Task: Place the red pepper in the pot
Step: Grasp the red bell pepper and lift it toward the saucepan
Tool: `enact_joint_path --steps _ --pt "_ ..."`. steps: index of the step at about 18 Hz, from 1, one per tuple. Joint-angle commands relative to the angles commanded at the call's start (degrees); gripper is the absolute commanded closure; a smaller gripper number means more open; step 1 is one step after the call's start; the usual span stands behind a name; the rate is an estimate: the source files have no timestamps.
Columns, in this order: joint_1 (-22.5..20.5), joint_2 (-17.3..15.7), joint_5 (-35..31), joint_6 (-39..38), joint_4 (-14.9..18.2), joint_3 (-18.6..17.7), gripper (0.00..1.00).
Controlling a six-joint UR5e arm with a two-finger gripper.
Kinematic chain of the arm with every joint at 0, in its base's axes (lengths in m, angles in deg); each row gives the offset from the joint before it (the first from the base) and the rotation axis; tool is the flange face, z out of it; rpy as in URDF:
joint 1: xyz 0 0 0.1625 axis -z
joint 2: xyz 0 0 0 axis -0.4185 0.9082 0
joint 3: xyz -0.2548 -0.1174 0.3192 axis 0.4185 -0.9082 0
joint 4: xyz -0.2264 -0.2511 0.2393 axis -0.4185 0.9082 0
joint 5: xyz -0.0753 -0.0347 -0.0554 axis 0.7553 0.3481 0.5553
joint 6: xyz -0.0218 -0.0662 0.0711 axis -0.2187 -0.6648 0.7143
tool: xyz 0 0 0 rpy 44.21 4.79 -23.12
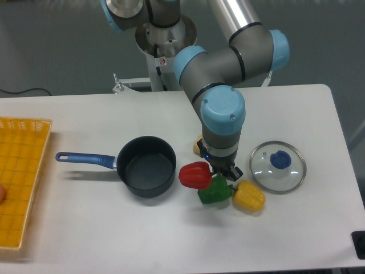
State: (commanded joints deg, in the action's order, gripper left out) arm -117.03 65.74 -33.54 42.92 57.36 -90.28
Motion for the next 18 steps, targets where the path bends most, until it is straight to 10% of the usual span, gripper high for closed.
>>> enact_joint_path --steps 18 --pt "7.2 -5.5 -1.1 -4.3 -8.8 -13.4 1.00"
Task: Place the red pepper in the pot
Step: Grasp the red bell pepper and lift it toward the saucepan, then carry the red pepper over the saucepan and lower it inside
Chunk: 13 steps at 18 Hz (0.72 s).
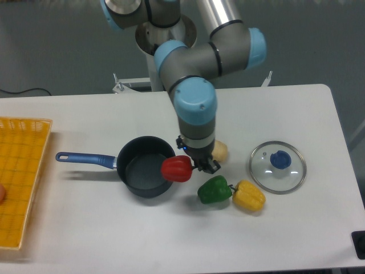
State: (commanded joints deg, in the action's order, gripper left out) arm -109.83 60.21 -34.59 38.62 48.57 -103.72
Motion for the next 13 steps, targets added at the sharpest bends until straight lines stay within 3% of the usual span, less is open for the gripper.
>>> enact_joint_path --steps 4,13 --pt "2.6 -1.2 -4.7 -0.8 -2.4 -3.1 1.00" --pt "6.2 -2.2 -14.1 -5.3 -2.3 -5.3 1.00"
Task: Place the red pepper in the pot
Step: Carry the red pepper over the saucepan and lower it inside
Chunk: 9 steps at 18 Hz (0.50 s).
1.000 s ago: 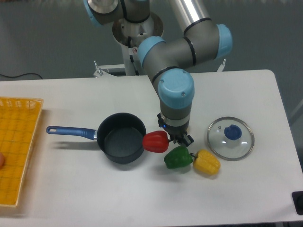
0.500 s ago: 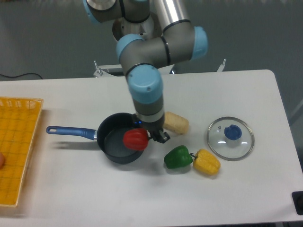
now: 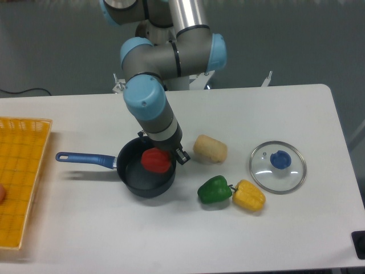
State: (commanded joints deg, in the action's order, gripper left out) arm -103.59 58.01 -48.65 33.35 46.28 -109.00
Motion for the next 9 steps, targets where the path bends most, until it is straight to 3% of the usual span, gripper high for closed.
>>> enact_joint_path --steps 9 --pt "5.1 0.5 -8.4 -5.4 0.1 0.0 1.00"
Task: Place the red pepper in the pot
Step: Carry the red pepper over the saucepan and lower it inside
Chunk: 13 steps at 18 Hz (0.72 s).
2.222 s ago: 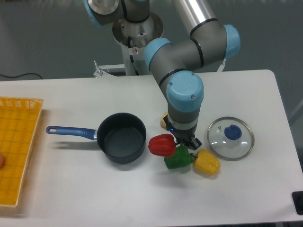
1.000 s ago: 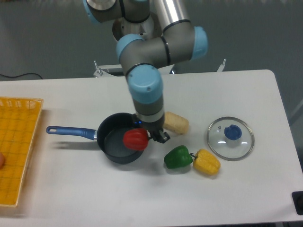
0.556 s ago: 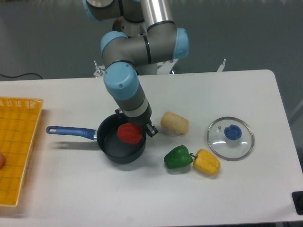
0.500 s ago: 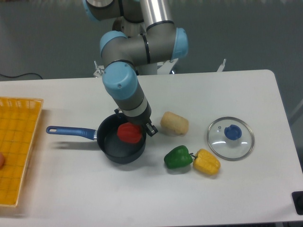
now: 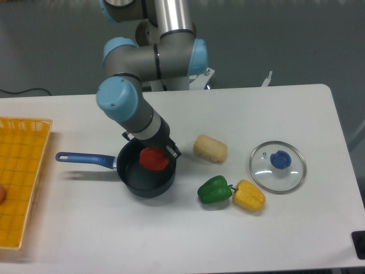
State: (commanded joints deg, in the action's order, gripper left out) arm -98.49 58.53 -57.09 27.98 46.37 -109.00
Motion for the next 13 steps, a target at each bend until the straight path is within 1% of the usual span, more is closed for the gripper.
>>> enact_joint_path --steps 4,6,13 --pt "2.0 0.8 -4.4 -1.1 0.1 -0.3 1.00" --pt "3.0 1.3 -5.1 -2.8 0.1 -0.4 1.00" --pt "4.8 1.8 -7.6 -4.2 0.0 -1.7 1.00"
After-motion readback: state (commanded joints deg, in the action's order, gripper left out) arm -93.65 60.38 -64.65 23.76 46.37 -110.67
